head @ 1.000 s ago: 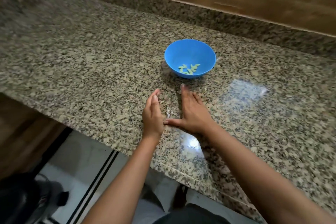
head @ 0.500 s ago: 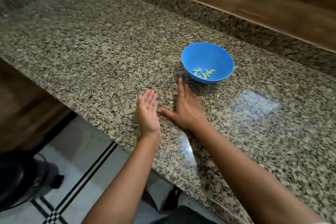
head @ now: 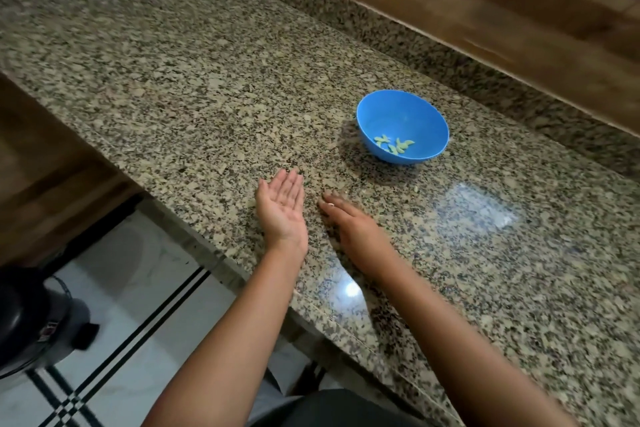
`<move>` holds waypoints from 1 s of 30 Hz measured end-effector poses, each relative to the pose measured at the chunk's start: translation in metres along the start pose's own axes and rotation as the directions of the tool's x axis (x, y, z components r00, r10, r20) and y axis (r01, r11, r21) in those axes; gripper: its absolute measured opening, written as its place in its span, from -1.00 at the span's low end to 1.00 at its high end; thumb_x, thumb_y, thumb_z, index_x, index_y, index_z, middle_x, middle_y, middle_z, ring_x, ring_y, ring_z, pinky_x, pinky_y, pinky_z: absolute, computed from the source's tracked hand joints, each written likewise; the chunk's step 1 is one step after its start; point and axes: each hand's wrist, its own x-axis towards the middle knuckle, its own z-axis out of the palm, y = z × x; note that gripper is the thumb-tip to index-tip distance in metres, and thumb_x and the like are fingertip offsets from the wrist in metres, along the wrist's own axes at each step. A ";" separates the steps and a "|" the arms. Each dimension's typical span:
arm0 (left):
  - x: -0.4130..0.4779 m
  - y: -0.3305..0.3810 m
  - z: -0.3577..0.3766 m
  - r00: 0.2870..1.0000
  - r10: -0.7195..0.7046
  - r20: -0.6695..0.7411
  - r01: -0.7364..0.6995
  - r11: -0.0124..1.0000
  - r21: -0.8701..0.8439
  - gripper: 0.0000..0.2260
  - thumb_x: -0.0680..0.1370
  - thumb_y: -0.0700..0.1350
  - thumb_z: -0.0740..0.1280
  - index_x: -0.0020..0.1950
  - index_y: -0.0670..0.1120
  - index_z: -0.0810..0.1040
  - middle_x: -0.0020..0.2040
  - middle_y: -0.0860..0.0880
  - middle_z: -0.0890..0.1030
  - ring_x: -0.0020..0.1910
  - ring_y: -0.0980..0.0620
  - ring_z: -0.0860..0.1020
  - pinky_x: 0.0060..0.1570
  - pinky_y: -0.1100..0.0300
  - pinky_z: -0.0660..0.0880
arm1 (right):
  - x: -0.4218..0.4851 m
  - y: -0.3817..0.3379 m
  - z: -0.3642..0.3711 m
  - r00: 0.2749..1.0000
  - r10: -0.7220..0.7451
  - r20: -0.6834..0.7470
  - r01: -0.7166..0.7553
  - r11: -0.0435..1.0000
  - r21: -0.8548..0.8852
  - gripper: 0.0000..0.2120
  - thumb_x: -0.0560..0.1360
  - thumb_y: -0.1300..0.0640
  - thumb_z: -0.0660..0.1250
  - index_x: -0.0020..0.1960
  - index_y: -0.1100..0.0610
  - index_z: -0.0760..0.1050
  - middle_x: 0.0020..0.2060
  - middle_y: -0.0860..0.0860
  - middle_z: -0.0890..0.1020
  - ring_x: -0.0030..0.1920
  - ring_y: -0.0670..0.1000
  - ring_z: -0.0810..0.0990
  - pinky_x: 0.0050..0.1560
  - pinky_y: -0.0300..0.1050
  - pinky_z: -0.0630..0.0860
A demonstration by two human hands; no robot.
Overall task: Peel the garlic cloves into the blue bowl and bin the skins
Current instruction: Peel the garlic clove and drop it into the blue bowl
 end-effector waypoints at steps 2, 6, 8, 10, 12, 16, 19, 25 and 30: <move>-0.002 0.000 0.000 1.000 -0.027 0.010 0.027 0.999 -0.019 -0.54 0.66 0.04 -0.04 0.34 -0.25 0.38 0.25 -0.19 0.52 0.23 -0.07 0.52 0.24 0.13 0.44 | 0.000 -0.007 -0.005 0.996 0.063 -0.056 -0.055 0.990 0.133 -0.51 0.50 0.38 0.22 0.40 0.13 0.35 0.43 0.00 0.33 0.43 -0.01 0.29 0.44 -0.22 0.06; -0.008 -0.001 0.003 0.985 -0.155 0.076 0.158 0.987 -0.036 -0.53 0.65 0.08 -0.03 0.31 -0.22 0.41 0.25 -0.18 0.53 0.19 -0.05 0.53 0.22 0.10 0.45 | 0.004 -0.029 -0.018 0.995 0.062 -0.080 -0.039 0.962 0.269 -0.61 0.53 0.36 0.20 0.33 0.14 0.44 0.39 0.04 0.38 0.41 -0.05 0.32 0.43 -0.07 0.26; -0.012 0.000 0.004 0.954 -0.265 0.141 0.280 0.955 -0.096 -0.52 0.64 0.12 -0.04 0.22 -0.20 0.47 0.12 -0.17 0.59 0.09 -0.06 0.58 0.12 0.07 0.50 | 0.006 -0.041 -0.023 1.000 -0.013 -0.017 0.017 0.963 0.268 -0.67 0.54 0.23 0.26 0.28 0.08 0.49 0.40 0.00 0.36 0.41 -0.13 0.24 0.44 -0.12 0.19; -0.015 0.000 0.002 0.929 -0.313 0.198 0.345 0.926 -0.152 -0.49 0.63 0.13 -0.03 0.22 -0.22 0.48 0.12 -0.19 0.60 0.10 -0.09 0.58 0.18 0.04 0.49 | 0.006 -0.046 -0.029 1.000 0.008 0.004 -0.008 0.927 0.376 -0.71 0.52 0.17 0.29 0.23 0.01 0.52 0.39 -0.06 0.38 0.37 -0.23 0.21 0.36 -0.29 0.20; -0.015 0.000 -0.001 0.922 -0.329 0.206 0.370 0.904 -0.215 -0.49 0.63 0.12 -0.01 0.26 -0.25 0.47 0.20 -0.25 0.57 0.19 -0.13 0.54 0.26 0.02 0.43 | 0.002 -0.042 -0.032 0.994 0.085 -0.071 -0.040 0.871 0.489 -0.71 0.51 0.17 0.32 0.22 -0.02 0.52 0.35 -0.09 0.43 0.37 -0.23 0.26 0.26 -0.43 0.27; -0.014 -0.002 0.000 0.917 -0.352 0.188 0.393 0.878 -0.272 -0.51 0.63 0.09 0.00 0.25 -0.25 0.49 0.17 -0.22 0.59 0.04 -0.09 0.59 -0.20 0.19 0.57 | -0.014 -0.030 -0.017 0.949 0.253 -0.190 -0.085 0.781 0.619 -0.66 0.56 0.16 0.26 0.33 0.06 0.44 0.33 -0.02 0.46 0.34 -0.11 0.40 0.34 -0.07 0.39; -0.019 -0.008 0.004 0.904 -0.381 0.192 0.421 0.870 -0.257 -0.52 0.63 0.07 0.01 0.24 -0.26 0.48 0.11 -0.21 0.60 -0.01 -0.08 0.59 -0.28 0.24 0.58 | -0.016 -0.032 0.001 0.936 0.288 -0.202 -0.098 0.765 0.637 -0.61 0.59 0.21 0.19 0.41 0.08 0.32 0.41 0.00 0.36 0.41 -0.09 0.31 0.41 -0.05 0.30; -0.016 -0.004 0.002 0.904 -0.376 0.205 0.423 0.856 -0.296 -0.52 0.63 0.06 0.02 0.23 -0.29 0.47 0.13 -0.28 0.59 0.13 -0.19 0.58 0.12 0.00 0.53 | -0.029 -0.023 -0.007 0.887 0.373 -0.273 -0.192 0.834 0.518 -0.47 0.58 -0.06 0.14 0.50 0.05 0.16 0.49 -0.02 0.20 0.47 -0.12 0.14 0.47 -0.03 0.15; -0.008 0.006 -0.004 0.927 -0.322 0.194 0.369 0.880 -0.300 -0.52 0.63 0.08 0.02 0.20 -0.28 0.50 0.14 -0.27 0.60 0.16 -0.19 0.57 0.16 0.02 0.50 | -0.049 -0.005 0.006 0.910 0.414 -0.028 -0.415 0.908 -0.061 -0.06 0.44 -0.43 0.00 0.51 0.10 -0.34 0.46 -0.02 -0.32 0.47 -0.08 -0.28 0.48 -0.09 -0.21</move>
